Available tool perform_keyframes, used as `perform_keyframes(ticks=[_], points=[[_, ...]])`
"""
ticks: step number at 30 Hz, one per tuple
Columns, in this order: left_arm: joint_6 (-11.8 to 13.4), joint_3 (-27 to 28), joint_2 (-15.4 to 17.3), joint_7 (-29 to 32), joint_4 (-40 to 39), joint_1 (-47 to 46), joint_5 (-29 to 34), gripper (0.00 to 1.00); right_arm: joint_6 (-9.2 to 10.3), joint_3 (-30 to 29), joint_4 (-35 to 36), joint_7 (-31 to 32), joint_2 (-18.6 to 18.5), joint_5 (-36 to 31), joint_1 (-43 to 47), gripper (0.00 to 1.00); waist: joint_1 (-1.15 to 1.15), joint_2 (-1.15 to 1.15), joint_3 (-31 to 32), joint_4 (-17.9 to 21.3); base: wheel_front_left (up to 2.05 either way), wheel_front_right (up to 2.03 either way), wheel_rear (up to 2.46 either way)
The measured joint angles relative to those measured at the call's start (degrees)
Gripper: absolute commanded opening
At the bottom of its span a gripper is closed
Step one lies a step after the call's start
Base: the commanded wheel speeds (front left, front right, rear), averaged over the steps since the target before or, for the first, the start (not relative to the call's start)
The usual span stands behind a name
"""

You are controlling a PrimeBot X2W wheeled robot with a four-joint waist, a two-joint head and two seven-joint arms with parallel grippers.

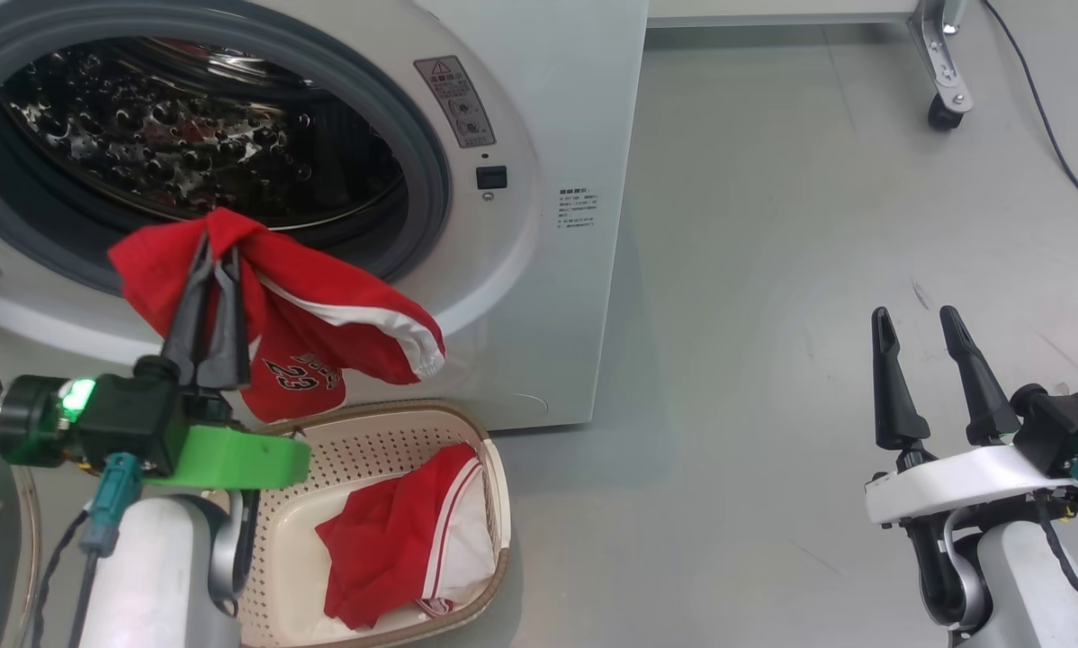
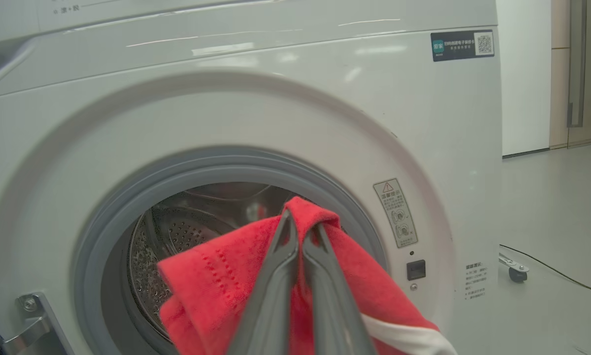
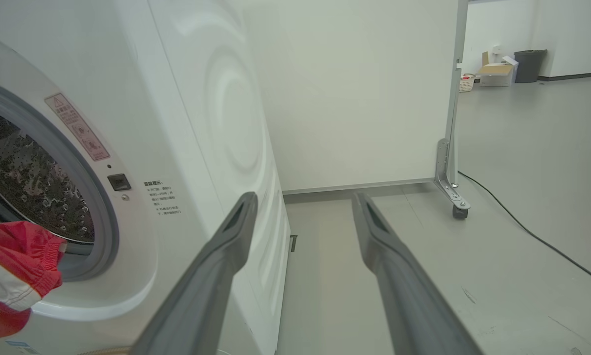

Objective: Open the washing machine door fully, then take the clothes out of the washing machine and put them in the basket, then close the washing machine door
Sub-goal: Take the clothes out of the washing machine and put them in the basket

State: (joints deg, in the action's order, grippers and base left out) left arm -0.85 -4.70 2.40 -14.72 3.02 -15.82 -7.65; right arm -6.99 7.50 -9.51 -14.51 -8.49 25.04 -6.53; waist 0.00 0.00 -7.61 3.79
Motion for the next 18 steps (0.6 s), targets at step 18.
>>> perform_keyframes(ticks=[18], points=[[0.1, -3.1, 0.0, 1.6, 7.2, 4.1, 0.6, 0.00, 0.00, 0.3, 2.6, 0.0, -0.9, 0.0, -0.3, 1.00, 0.00, 0.00, -6.2, 0.2, 0.00, 0.00, 0.00]])
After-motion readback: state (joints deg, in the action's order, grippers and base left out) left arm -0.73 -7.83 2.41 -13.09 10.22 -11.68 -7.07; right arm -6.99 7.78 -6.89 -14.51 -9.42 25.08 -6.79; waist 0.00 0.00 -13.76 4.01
